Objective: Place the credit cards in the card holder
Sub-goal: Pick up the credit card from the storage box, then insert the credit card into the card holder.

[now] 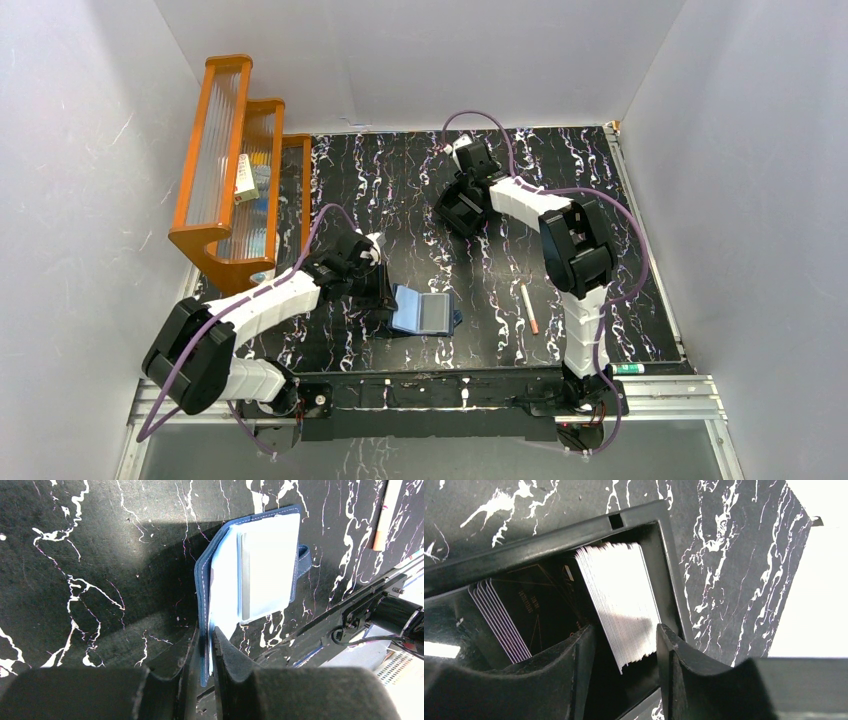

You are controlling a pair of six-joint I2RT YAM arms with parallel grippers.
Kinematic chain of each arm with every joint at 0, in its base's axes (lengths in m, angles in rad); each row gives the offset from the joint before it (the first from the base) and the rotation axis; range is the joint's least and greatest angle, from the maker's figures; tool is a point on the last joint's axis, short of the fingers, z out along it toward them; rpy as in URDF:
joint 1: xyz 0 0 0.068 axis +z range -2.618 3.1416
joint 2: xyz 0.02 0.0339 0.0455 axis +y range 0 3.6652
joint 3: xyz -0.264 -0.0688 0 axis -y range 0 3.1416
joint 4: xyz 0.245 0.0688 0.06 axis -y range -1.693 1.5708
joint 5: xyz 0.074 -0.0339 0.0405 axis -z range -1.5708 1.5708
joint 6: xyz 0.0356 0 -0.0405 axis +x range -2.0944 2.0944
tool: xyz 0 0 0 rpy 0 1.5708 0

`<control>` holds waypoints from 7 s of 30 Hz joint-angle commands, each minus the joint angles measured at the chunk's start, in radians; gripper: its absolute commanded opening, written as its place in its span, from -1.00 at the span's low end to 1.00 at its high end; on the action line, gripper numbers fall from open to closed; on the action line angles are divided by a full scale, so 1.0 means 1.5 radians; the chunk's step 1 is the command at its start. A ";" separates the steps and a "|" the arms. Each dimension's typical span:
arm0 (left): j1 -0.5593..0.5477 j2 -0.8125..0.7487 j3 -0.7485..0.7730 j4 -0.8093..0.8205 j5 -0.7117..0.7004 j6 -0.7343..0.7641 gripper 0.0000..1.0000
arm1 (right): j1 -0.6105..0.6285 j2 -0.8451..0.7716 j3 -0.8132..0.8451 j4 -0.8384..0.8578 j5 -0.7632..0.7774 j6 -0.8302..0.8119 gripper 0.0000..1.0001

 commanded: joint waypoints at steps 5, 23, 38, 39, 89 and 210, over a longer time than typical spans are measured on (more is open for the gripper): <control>0.004 -0.034 -0.010 -0.004 0.017 -0.010 -0.73 | -0.001 -0.012 0.003 0.079 0.050 -0.028 -0.10; 0.005 -0.024 -0.026 0.009 0.018 -0.021 -0.73 | -0.001 -0.085 -0.007 0.059 -0.001 -0.005 -0.66; 0.005 -0.013 -0.041 0.053 0.052 -0.083 -0.87 | 0.020 -0.210 -0.045 -0.072 -0.087 0.171 -1.00; 0.005 -0.014 -0.046 0.065 0.057 -0.095 -0.90 | 0.021 -0.222 -0.050 -0.082 -0.098 0.205 -1.00; 0.005 0.046 -0.121 0.184 0.005 -0.169 -1.00 | 0.114 -0.530 -0.742 0.407 -0.508 0.825 -1.00; 0.002 0.035 -0.160 0.224 0.034 -0.212 -1.00 | 0.202 -0.380 -0.676 0.354 -0.441 0.743 -0.33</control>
